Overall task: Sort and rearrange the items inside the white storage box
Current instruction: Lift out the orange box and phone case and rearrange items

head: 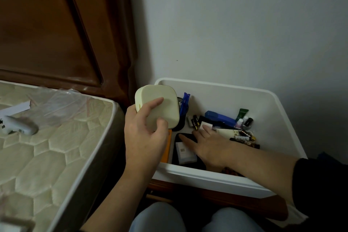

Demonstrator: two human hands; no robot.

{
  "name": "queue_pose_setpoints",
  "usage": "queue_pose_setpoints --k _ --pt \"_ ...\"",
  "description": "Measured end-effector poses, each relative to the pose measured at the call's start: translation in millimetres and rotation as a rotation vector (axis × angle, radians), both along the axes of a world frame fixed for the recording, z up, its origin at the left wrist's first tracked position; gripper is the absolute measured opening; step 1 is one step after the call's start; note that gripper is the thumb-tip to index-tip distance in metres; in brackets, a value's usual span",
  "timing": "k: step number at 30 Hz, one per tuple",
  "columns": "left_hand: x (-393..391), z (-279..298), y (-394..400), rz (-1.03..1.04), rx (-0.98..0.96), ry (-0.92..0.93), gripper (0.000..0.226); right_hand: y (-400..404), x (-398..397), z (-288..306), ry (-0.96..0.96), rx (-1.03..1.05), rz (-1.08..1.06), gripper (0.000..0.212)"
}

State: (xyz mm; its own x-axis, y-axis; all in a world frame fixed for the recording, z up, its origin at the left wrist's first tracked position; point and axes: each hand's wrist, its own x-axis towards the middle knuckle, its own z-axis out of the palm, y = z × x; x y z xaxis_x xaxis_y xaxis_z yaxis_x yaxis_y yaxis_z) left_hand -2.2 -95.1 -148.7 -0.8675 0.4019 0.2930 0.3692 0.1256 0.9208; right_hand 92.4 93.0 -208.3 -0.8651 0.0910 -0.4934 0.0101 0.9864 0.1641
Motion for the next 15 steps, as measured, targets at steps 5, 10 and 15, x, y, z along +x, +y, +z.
queue_pose_setpoints --k 5,10,15 --pt "0.1 -0.2 0.0 -0.008 0.008 -0.006 0.046 3.7 -8.3 -2.8 0.024 -0.217 -0.145 0.133" --pt "0.2 -1.3 0.0 0.0 -0.003 0.018 0.045 2.7 -14.5 -14.5 0.172 -0.317 -0.138 0.132" --pt "-0.3 -1.9 -0.1 0.0 -0.007 0.016 0.046 11.3 -15.2 -11.9 0.183 -0.244 -0.105 0.139"
